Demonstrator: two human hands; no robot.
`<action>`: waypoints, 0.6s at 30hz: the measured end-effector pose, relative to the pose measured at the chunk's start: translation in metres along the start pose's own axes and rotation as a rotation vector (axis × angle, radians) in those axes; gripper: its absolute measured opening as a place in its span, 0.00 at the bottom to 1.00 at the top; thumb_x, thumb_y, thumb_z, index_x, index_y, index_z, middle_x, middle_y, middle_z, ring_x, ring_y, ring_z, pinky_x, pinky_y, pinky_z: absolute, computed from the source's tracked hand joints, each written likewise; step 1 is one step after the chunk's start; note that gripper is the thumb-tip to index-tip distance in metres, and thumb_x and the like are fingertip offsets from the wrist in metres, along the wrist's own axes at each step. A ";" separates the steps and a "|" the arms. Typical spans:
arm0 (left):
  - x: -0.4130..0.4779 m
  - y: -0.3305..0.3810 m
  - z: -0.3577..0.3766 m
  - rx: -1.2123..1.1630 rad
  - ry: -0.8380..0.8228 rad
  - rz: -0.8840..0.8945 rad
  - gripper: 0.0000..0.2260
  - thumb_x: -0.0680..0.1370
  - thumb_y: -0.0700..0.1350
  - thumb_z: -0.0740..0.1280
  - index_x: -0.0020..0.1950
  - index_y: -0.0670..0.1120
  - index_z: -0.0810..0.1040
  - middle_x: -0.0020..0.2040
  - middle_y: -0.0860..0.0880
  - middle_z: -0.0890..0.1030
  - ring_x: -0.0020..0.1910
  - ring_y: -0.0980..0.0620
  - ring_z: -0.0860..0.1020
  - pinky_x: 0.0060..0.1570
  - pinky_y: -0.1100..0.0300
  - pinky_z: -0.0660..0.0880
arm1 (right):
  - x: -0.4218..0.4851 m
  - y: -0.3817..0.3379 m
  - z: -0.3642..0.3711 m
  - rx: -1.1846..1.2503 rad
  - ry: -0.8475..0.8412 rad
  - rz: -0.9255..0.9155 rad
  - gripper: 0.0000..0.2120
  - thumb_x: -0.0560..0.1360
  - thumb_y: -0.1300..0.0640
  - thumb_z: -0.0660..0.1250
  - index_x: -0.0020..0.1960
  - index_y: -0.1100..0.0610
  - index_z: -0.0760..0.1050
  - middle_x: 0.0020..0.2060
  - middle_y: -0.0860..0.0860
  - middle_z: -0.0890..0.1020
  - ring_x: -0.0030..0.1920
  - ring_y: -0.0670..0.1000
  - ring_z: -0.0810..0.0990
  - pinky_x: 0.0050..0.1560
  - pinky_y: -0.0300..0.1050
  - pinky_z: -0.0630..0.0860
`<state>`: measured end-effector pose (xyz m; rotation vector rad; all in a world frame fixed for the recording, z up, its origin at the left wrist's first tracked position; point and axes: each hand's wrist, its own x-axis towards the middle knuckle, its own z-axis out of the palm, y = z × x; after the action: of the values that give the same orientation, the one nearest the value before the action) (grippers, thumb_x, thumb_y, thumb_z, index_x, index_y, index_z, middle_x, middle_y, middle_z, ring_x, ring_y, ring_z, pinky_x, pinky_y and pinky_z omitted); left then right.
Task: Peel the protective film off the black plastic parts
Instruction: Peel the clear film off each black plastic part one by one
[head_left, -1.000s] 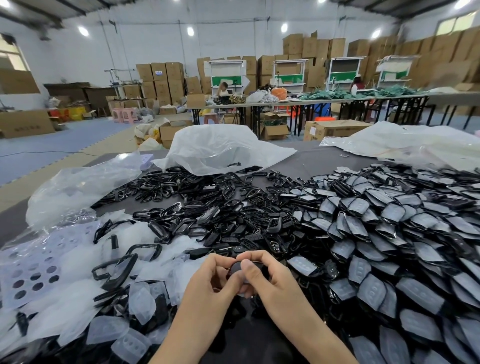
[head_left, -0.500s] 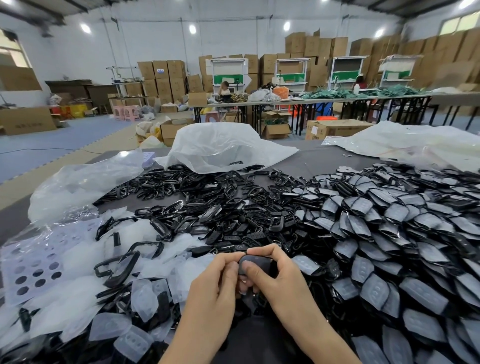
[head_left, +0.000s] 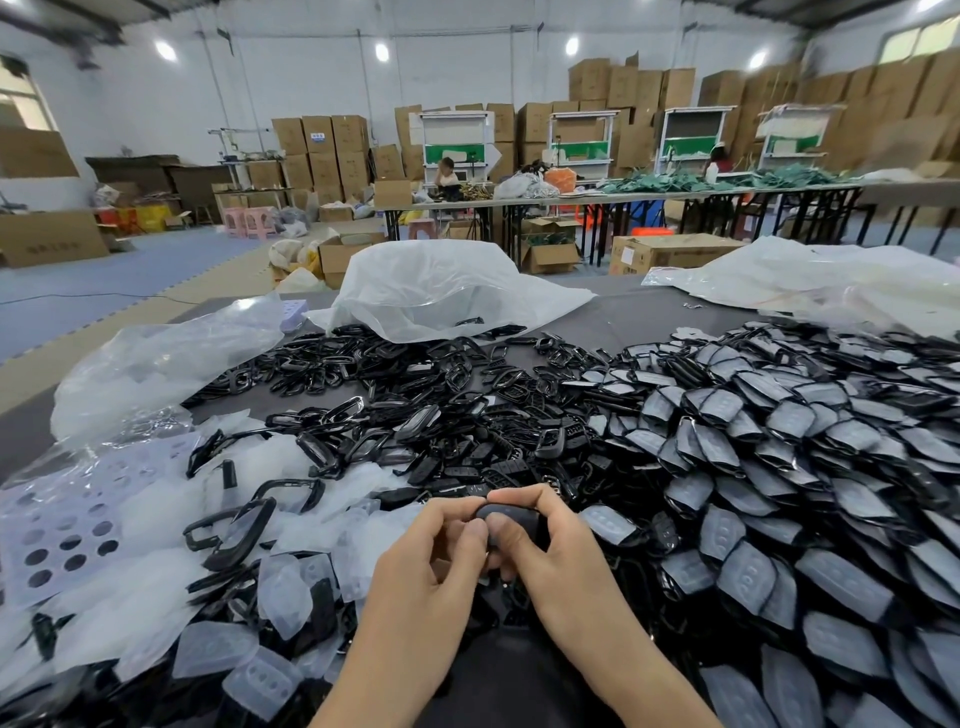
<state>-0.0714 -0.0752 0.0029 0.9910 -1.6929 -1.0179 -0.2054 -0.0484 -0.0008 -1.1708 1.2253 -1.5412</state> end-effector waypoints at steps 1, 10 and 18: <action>0.000 0.000 0.000 -0.002 -0.004 0.004 0.09 0.80 0.43 0.66 0.52 0.58 0.80 0.40 0.51 0.84 0.43 0.53 0.83 0.49 0.48 0.80 | 0.000 -0.001 0.000 0.004 -0.005 -0.004 0.05 0.81 0.62 0.65 0.53 0.55 0.78 0.41 0.50 0.86 0.36 0.45 0.82 0.37 0.34 0.77; 0.007 -0.002 -0.003 -0.046 0.129 -0.006 0.12 0.78 0.40 0.66 0.44 0.58 0.79 0.36 0.46 0.81 0.37 0.46 0.80 0.39 0.58 0.78 | 0.005 0.003 0.001 0.298 0.009 0.064 0.07 0.81 0.65 0.62 0.56 0.60 0.77 0.41 0.57 0.86 0.38 0.53 0.84 0.40 0.40 0.81; 0.004 0.002 -0.003 -0.048 0.091 0.046 0.15 0.78 0.39 0.67 0.45 0.62 0.79 0.35 0.47 0.80 0.35 0.50 0.78 0.36 0.63 0.77 | 0.008 0.000 -0.001 0.452 -0.011 0.193 0.04 0.76 0.64 0.69 0.51 0.60 0.78 0.38 0.59 0.83 0.33 0.52 0.82 0.33 0.40 0.79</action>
<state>-0.0696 -0.0793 0.0066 0.9491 -1.6027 -0.9654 -0.2084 -0.0554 0.0001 -0.7427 0.8888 -1.5552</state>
